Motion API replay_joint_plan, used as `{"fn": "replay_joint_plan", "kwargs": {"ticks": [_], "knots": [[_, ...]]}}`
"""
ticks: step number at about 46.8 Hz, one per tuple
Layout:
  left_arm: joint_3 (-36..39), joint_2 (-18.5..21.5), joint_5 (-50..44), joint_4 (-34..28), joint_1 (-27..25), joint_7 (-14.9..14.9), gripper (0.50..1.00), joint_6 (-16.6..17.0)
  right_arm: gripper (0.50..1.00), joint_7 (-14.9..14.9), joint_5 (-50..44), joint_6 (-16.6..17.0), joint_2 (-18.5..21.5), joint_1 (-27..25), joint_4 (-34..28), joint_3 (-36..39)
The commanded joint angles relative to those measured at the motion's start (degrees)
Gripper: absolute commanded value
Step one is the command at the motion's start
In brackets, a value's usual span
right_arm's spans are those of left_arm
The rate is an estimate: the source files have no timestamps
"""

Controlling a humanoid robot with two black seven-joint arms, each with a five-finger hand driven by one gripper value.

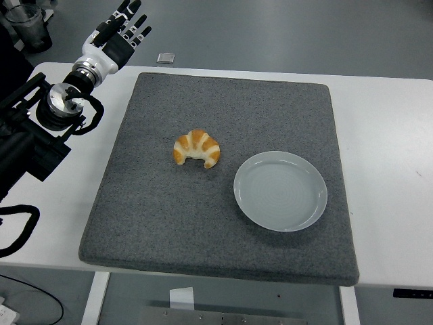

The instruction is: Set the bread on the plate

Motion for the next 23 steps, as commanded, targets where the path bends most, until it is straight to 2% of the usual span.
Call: {"fn": "replay_joint_plan", "kwargs": {"ticks": [1,23], "knots": [[0.0,0.0,-0.1,0.0,0.0,0.0,1.000,-0.1,0.932,0.0,0.0,0.0,0.0,0.0,0.0,0.0],[0.4,0.1,-0.3,0.0,-0.3,0.0,1.000,-0.7,0.932,0.0,-0.1,0.0,0.0,0.0,0.0,0.0]]}}
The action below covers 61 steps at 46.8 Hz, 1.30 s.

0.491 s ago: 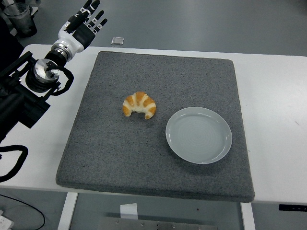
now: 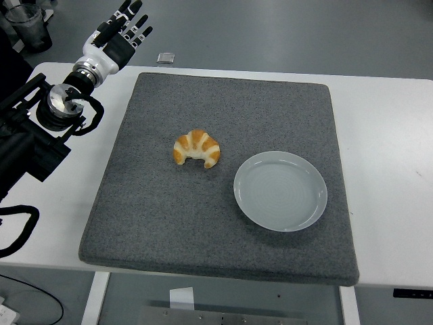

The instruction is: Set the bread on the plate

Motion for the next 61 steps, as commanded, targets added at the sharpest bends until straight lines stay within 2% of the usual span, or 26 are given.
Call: {"fn": "replay_joint_plan", "kwargs": {"ticks": [1,7,15,24,36,41,48,53,61], "knots": [[-0.1,0.0,-0.4,0.1,-0.2,0.0,1.000,0.0,0.932,0.0,0.0,0.0,0.0,0.0,0.0,0.0],[0.2,0.4,-0.1,-0.1,-0.2,0.0,1.000,-0.5,0.932,0.0,0.0,0.0,0.0,0.0,0.0,0.0],[1.2,1.1,-0.2,0.0,0.1,0.1,1.000,-4.4,0.932,0.0,0.0,0.0,0.0,0.0,0.0,0.0],[1.1,1.2,-0.8,0.7,-0.2,0.1,1.000,-2.9,0.932,0.0,-0.1,0.0,0.0,0.0,0.0,0.0],[1.6,2.7,-0.1,-0.7,-0.2,0.1,1.000,-3.8,0.932,0.0,-0.1,0.0,0.0,0.0,0.0,0.0],[5.7,4.6,0.1,-2.2,-0.9,0.1,1.000,-4.0,0.932,0.0,0.0,0.0,0.0,0.0,0.0,0.0],[16.2,9.0,0.6,-6.1,-6.0,0.0,1.000,-3.9,0.932,0.0,0.0,0.0,0.0,0.0,0.0,0.0],[20.1,10.3,5.1,-7.0,-9.1,0.0,1.000,-3.8,0.932,0.0,0.0,0.0,0.0,0.0,0.0,0.0],[20.9,10.6,21.3,-6.7,-11.0,0.1,1.000,-3.8,0.932,0.0,0.0,0.0,0.0,0.0,0.0,0.0]]}}
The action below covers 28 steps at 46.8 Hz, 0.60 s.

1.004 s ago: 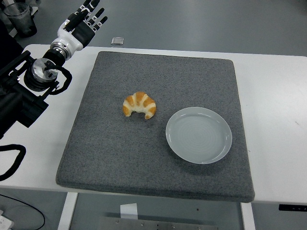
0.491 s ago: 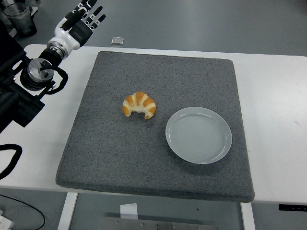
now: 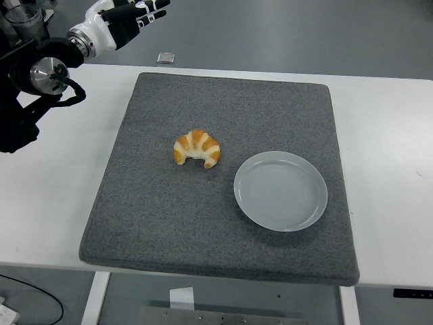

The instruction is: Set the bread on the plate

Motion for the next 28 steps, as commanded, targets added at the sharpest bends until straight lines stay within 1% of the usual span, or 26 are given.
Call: {"fn": "replay_joint_plan", "kwargs": {"ticks": [1,8,13,20,22,28], "knots": [[0.1,0.1,7.7,0.6,-0.7,0.0,1.000,0.1,0.932,0.0,-0.1,0.0,0.0,0.0,0.0,0.0],[0.1,1.5,16.6,0.7,-2.2,-0.1,1.000,1.2,0.932,0.0,-0.1,0.0,0.0,0.1,0.0,0.0],[0.2,2.4,22.9,0.1,-3.2,-0.2,1.000,3.8,0.932,0.0,0.0,0.0,0.0,0.0,0.0,0.0],[0.3,5.3,32.0,-3.0,-4.6,-1.3,1.000,3.9,0.932,0.0,0.0,0.0,0.0,0.0,0.0,0.0],[0.3,5.9,33.3,-3.7,-4.7,-1.7,1.000,4.0,0.932,0.0,0.0,0.0,0.0,0.0,0.0,0.0],[0.2,6.1,32.5,-6.1,-6.0,-2.5,1.000,3.8,0.932,0.0,0.0,0.0,0.0,0.0,0.0,0.0]]}}
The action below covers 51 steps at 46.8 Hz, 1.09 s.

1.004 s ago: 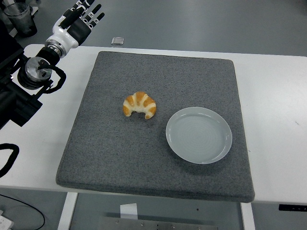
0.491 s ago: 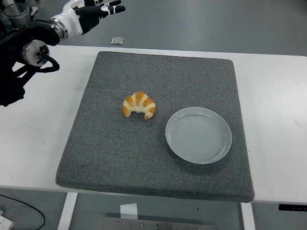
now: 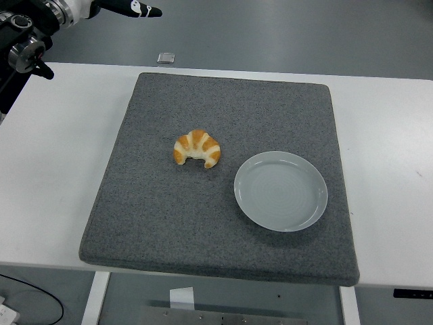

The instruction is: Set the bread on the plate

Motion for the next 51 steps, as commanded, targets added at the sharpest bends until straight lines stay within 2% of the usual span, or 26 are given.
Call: {"fn": "replay_joint_plan", "kwargs": {"ticks": [1,10,21,28,38,44,51], "knots": [[-0.1,0.1,-0.7,-1.5,-0.8,-0.7,1.000,-0.3,0.932,0.0,0.0,0.0,0.0,0.0,0.0,0.0],[3.5,-0.7,-0.6,-1.9,-1.4,-0.9,1.000,-0.5,0.932,0.0,-0.1,0.0,0.0,0.0,0.0,0.0],[14.6,-1.0,1.1,-3.3,-4.9,-0.6,1.000,-0.2,0.932,0.0,0.0,0.0,0.0,0.0,0.0,0.0],[18.5,-5.2,5.8,-3.8,-5.0,-0.5,1.000,-0.2,0.932,0.0,0.0,0.0,0.0,0.0,0.0,0.0],[23.4,-5.6,13.5,-5.4,-5.9,-0.5,1.000,-0.5,0.932,0.0,0.0,0.0,0.0,0.0,0.0,0.0],[28.3,-5.7,13.8,-6.3,-7.8,-0.5,1.000,-0.5,0.932,0.0,-0.1,0.0,0.0,0.1,0.0,0.0],[29.8,-4.8,13.8,-9.4,-8.3,-0.5,1.000,-0.8,0.932,0.0,0.0,0.0,0.0,0.0,0.0,0.0]]}}
